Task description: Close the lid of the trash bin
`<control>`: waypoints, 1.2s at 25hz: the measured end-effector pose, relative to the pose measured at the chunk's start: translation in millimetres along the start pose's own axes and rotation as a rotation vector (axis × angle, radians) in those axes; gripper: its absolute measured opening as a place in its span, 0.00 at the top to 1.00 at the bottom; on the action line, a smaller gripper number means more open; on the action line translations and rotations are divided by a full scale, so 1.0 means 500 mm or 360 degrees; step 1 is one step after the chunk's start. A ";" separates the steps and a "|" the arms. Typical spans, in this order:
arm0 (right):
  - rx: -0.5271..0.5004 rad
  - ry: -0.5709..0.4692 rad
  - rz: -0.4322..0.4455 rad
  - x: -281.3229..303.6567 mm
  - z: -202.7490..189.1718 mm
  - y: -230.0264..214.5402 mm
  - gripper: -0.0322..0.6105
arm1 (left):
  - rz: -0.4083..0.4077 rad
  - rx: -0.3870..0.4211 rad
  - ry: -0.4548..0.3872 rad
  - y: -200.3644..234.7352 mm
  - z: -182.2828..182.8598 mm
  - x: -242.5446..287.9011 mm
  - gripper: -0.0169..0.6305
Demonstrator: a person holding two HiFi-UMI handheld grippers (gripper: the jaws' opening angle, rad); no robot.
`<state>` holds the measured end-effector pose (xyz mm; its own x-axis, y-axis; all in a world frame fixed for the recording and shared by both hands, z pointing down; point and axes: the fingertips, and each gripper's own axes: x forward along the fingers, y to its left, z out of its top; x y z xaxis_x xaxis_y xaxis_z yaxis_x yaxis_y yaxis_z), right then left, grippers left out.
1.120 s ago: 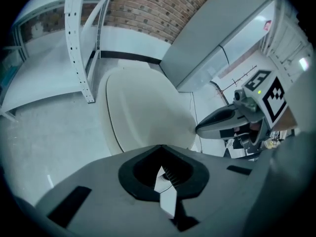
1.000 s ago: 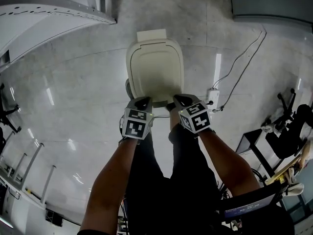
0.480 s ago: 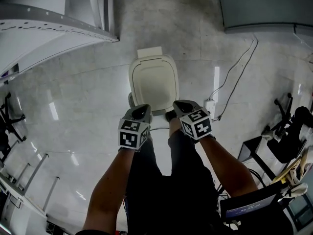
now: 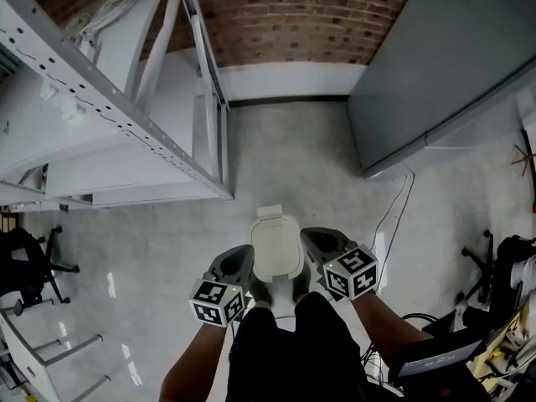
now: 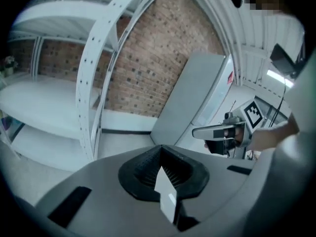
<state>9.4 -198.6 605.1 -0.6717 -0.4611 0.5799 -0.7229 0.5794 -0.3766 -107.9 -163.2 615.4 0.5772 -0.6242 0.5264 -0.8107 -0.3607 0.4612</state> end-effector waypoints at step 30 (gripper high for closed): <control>-0.0407 -0.0825 0.0198 -0.389 0.480 0.204 0.94 | -0.0004 0.0443 -0.0893 -0.302 0.476 -0.371 0.98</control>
<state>27.1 -211.2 280.5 -0.7870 -0.6104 0.0896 -0.6149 0.7640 -0.1956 -115.8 -157.8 278.2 0.5009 -0.8648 0.0359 -0.8483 -0.4822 0.2189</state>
